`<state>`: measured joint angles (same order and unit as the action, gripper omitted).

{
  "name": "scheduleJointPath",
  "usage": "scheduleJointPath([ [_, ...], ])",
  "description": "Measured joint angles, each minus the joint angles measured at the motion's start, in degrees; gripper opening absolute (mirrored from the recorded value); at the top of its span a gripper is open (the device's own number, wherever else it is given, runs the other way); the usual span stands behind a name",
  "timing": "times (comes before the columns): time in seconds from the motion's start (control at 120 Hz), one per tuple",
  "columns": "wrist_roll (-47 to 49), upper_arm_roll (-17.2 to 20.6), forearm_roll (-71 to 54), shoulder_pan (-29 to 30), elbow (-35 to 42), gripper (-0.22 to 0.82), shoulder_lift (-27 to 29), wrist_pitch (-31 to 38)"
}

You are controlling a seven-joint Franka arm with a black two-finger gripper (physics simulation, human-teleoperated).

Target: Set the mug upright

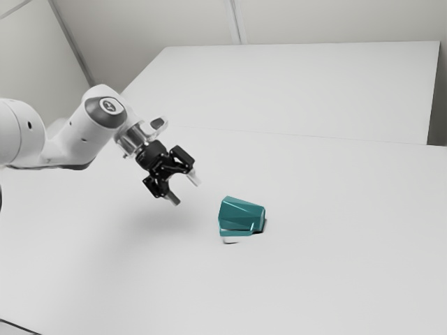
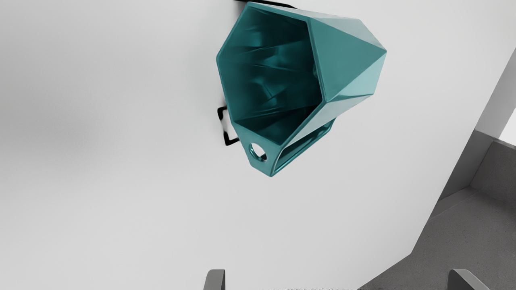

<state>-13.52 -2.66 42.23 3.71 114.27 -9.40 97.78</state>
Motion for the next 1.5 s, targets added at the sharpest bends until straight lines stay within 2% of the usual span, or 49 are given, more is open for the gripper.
scheduleJointPath([
  [0.267, -7.0, 0.0, 4.6, -0.1, 2.8, 0.6, -0.2, 0.9],
  [0.492, -14.8, 0.0, 6.7, -0.4, 2.1, 0.6, -2.5, 4.7],
  [0.792, -23.3, 0.2, 10.6, -1.2, 2.3, 0.6, -5.9, 6.4],
  [1.5, -32.7, 0.4, 16.9, -3.8, 0.3, 0.6, -9.6, 9.1],
])
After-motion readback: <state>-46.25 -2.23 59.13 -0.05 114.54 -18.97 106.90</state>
